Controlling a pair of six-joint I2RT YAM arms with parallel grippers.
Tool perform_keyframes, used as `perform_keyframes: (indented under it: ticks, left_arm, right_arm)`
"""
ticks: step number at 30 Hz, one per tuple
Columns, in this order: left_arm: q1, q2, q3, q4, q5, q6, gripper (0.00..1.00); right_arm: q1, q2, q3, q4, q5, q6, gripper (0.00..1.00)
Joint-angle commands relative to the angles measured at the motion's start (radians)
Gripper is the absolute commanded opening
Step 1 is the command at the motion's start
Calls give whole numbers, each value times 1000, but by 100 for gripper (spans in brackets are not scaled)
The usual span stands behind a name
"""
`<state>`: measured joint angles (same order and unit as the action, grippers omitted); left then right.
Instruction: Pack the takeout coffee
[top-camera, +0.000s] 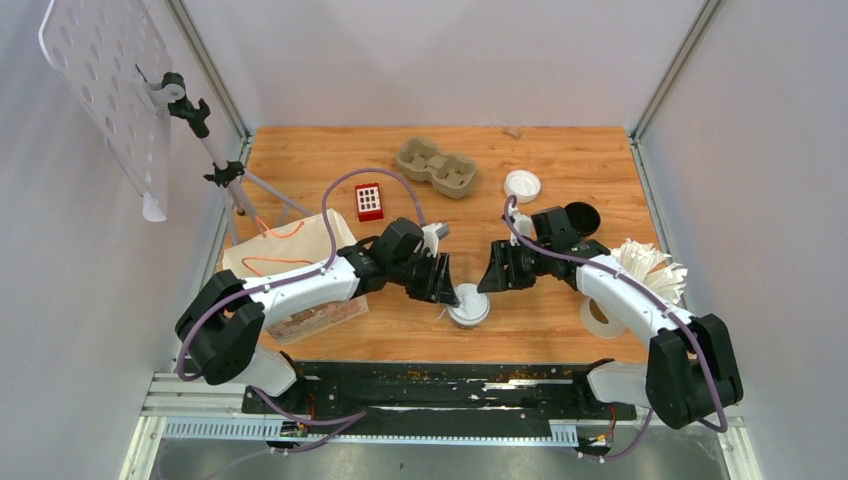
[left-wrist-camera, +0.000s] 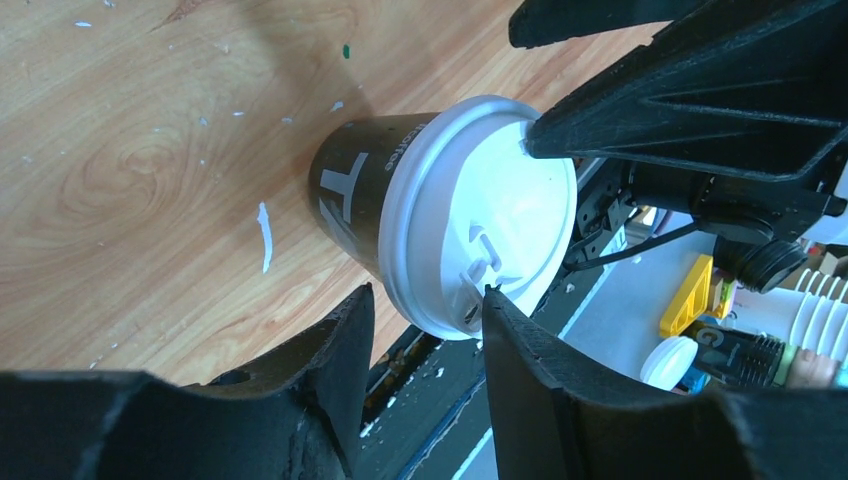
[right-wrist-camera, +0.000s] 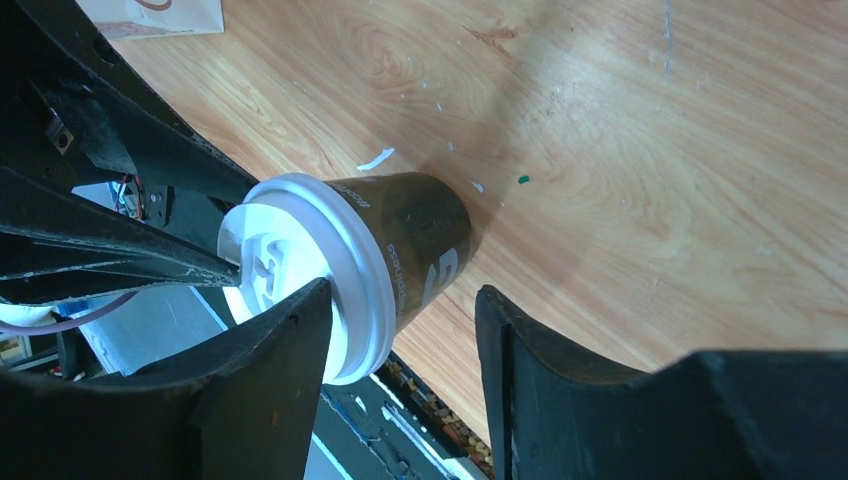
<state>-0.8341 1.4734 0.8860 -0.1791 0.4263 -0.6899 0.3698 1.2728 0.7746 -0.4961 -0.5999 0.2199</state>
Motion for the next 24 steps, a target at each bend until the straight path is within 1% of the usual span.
perform_keyframes:
  ticks: [1, 3, 6, 9, 13, 15, 19, 20, 24]
  left_arm:
    - [-7, -19, 53, -41, -30, 30, 52]
    - [-7, -6, 70, -55, -39, 43, 52]
    - [-6, -2, 80, -53, -42, 47, 52]
    - [-7, -9, 87, -43, -43, 47, 52]
    - [-7, -7, 95, -41, -34, 45, 51]
    - [-7, -1, 90, -41, -31, 45, 50]
    - [-7, 9, 81, -53, -32, 60, 48]
    - [-7, 11, 76, -46, -31, 61, 47]
    - [-7, 24, 47, 30, 5, 27, 39]
  right_arm:
    - [-5, -58, 42, -63, 30, 4, 55]
    - [-3, -87, 50, -96, 57, 36, 55]
    - [1, -133, 63, -136, 77, 74, 51]
    - [17, -181, 69, -140, 74, 120, 48]
    - [45, -209, 70, -138, 98, 186, 48]
    - [67, -215, 60, -114, 105, 222, 48]
    - [126, -216, 65, -67, 108, 254, 43]
    - [140, -216, 63, -30, 98, 264, 42]
    - [170, -201, 19, 96, 58, 323, 29]
